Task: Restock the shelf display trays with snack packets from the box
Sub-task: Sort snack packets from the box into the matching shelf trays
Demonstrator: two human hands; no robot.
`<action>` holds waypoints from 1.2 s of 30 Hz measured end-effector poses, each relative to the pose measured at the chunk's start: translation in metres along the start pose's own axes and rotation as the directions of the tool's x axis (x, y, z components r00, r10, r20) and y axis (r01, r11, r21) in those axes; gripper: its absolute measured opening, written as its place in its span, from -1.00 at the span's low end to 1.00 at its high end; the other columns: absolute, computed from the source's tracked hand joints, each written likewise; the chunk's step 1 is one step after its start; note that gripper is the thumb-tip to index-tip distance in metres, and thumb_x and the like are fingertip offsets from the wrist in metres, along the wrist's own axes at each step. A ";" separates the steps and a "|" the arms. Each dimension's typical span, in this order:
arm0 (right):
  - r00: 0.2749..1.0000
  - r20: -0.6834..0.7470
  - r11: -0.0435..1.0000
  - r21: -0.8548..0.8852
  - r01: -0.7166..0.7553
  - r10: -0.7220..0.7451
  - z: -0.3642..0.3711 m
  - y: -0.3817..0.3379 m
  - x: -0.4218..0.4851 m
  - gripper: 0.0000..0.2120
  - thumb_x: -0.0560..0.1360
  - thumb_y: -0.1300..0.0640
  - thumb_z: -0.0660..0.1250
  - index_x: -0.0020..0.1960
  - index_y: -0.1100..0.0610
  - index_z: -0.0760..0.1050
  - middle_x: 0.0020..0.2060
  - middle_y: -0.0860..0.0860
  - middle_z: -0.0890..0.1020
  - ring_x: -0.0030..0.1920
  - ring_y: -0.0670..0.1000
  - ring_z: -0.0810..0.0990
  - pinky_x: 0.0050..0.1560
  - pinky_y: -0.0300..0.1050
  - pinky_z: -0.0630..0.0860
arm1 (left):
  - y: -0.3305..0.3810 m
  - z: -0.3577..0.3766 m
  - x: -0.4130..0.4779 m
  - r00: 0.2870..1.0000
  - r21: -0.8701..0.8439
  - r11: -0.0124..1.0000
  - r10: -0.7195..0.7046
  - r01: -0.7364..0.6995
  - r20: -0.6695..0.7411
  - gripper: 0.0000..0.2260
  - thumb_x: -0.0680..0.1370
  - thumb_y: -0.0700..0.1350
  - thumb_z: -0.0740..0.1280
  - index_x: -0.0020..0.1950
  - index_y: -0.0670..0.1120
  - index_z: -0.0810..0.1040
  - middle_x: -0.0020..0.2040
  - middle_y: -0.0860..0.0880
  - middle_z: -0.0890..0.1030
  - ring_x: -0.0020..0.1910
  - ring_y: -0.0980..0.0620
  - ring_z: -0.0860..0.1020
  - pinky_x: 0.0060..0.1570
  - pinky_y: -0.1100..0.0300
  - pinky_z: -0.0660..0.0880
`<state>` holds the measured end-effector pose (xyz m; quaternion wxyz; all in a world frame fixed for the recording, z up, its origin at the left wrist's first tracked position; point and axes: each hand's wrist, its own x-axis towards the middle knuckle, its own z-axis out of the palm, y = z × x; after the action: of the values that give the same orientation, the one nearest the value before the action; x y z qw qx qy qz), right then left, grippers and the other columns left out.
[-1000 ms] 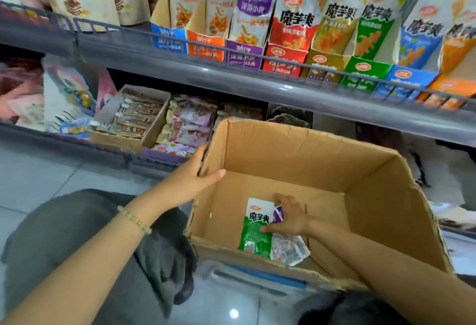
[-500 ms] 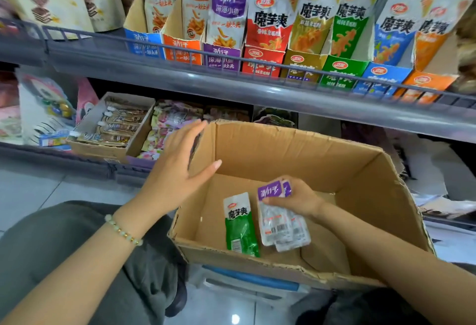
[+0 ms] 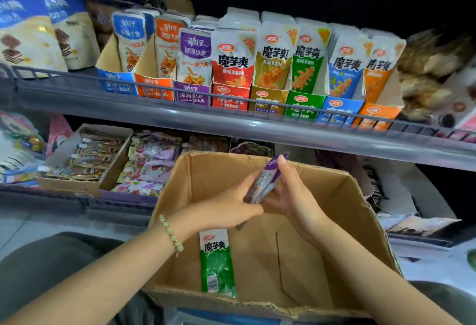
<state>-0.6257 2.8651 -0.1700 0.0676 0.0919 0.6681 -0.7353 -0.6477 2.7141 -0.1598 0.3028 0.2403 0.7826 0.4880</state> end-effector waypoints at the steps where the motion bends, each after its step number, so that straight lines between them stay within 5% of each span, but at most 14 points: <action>1: 0.999 0.043 0.998 0.059 0.003 -0.006 -0.002 -0.002 -0.001 -0.39 0.46 -0.26 0.16 0.34 0.13 0.33 0.23 0.10 0.54 0.18 0.00 0.59 0.00 -0.13 0.61 | 0.001 -0.002 -0.001 1.000 -0.026 1.000 0.012 -0.012 -0.012 -0.39 0.59 -0.20 0.21 0.47 0.26 0.01 0.39 0.04 0.34 0.08 0.08 0.47 0.12 0.15 0.48; 3: 0.996 0.076 0.999 0.014 0.042 -0.043 -0.004 -0.007 -0.003 -0.39 0.44 -0.21 0.23 0.35 0.15 0.33 0.26 0.10 0.52 0.19 0.00 0.59 0.03 -0.15 0.60 | 0.002 -0.008 -0.004 0.998 -0.143 0.990 -0.014 0.004 -0.069 -0.54 0.64 -0.20 0.12 0.44 0.20 0.12 0.23 0.05 0.46 0.07 0.11 0.50 0.11 0.14 0.51; 6: 0.972 0.065 0.907 -0.349 0.235 -0.227 -0.005 -0.021 0.000 -0.36 0.35 -0.05 0.41 0.36 -0.01 0.25 0.25 -0.05 0.48 0.18 -0.13 0.54 0.10 -0.27 0.54 | 0.006 -0.020 -0.017 0.996 -0.304 0.953 -0.043 0.016 -0.082 -0.78 0.65 -0.10 0.10 0.30 0.02 0.35 -0.01 0.06 0.60 -0.15 0.19 0.63 -0.16 0.33 0.56; 10: 0.940 0.177 0.856 -0.392 0.338 -0.291 -0.004 -0.049 0.003 -0.30 0.28 0.05 0.49 0.35 -0.07 0.29 0.16 -0.07 0.55 0.10 -0.09 0.62 0.06 -0.14 0.61 | 0.006 -0.035 -0.029 0.998 -0.274 0.961 0.013 -0.028 -0.055 -0.75 0.62 0.00 0.15 0.18 -0.06 0.51 0.00 -0.03 0.69 -0.02 0.04 0.66 -0.05 0.16 0.61; 13: 0.941 0.217 0.828 -0.450 0.333 -0.260 0.001 -0.074 0.002 -0.45 0.24 0.06 0.52 0.18 0.02 0.42 0.01 -0.04 0.66 -0.02 -0.07 0.68 -0.07 -0.12 0.64 | 0.009 -0.044 -0.035 0.994 -0.187 0.982 0.005 -0.025 -0.108 -0.75 0.57 0.08 0.20 0.03 -0.05 0.56 -0.15 -0.04 0.70 -0.21 -0.01 0.67 -0.35 0.21 0.60; 17: 0.941 0.231 0.825 -0.459 0.329 -0.246 0.012 -0.094 0.001 -0.53 0.21 0.05 0.52 0.03 0.15 0.42 -0.09 0.01 0.69 -0.07 0.02 0.70 -0.08 0.00 0.65 | 0.013 -0.051 -0.040 0.966 -0.142 0.982 0.085 -0.122 -0.243 -0.64 0.45 0.20 0.21 -0.08 -0.07 0.56 -0.29 -0.01 0.69 -0.38 0.04 0.65 -0.47 0.25 0.54; 22: 0.965 0.120 0.888 -0.376 0.263 -0.235 0.025 -0.112 0.003 -0.49 0.20 0.06 0.50 0.09 0.18 0.46 -0.10 0.02 0.70 -0.09 0.03 0.70 -0.05 0.01 0.65 | 0.010 -0.069 -0.049 0.872 -0.176 0.924 0.239 -0.340 -0.428 -0.74 0.40 0.00 0.40 0.03 -0.08 0.60 -0.07 0.02 0.70 -0.10 0.02 0.67 -0.24 0.16 0.61; 28: 0.957 0.266 0.949 -0.256 0.185 -0.115 0.044 -0.138 0.008 -0.52 0.30 0.13 0.45 0.21 0.05 0.49 0.02 0.06 0.70 0.03 0.08 0.69 -0.01 -0.10 0.64 | 0.022 -0.103 -0.060 0.848 -0.257 0.860 0.306 -0.441 -0.432 -0.80 0.44 -0.10 0.33 0.04 -0.04 0.61 -0.07 0.04 0.71 -0.05 0.10 0.67 -0.19 0.31 0.57; 32: 0.905 0.238 0.811 -0.406 0.422 -0.352 0.069 -0.165 0.015 -0.65 0.37 0.18 0.45 0.13 0.08 0.49 -0.05 -0.01 0.72 -0.06 -0.05 0.70 -0.16 -0.29 0.59 | 0.032 -0.137 -0.053 0.826 -0.198 0.862 0.344 -0.467 -0.447 -0.78 0.45 -0.06 0.33 0.08 -0.01 0.58 -0.06 0.07 0.71 -0.06 0.11 0.66 -0.20 0.28 0.58; 36: 0.772 0.226 0.621 -0.481 0.619 -0.594 0.097 -0.214 0.032 -0.72 0.43 0.17 0.46 0.08 0.01 0.47 -0.07 0.00 0.68 -0.10 -0.09 0.69 -0.16 -0.24 0.62 | 0.036 -0.176 -0.038 0.654 -0.024 0.859 0.370 -0.511 -0.660 -0.68 0.43 0.14 0.30 0.16 0.13 0.47 0.05 0.14 0.66 0.07 0.21 0.59 0.03 0.24 0.53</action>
<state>-0.7090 2.7902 0.0392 -0.1463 -0.1775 0.8333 -0.5027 -0.7429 2.5949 -0.0584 -0.0842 0.2119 0.6995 0.6773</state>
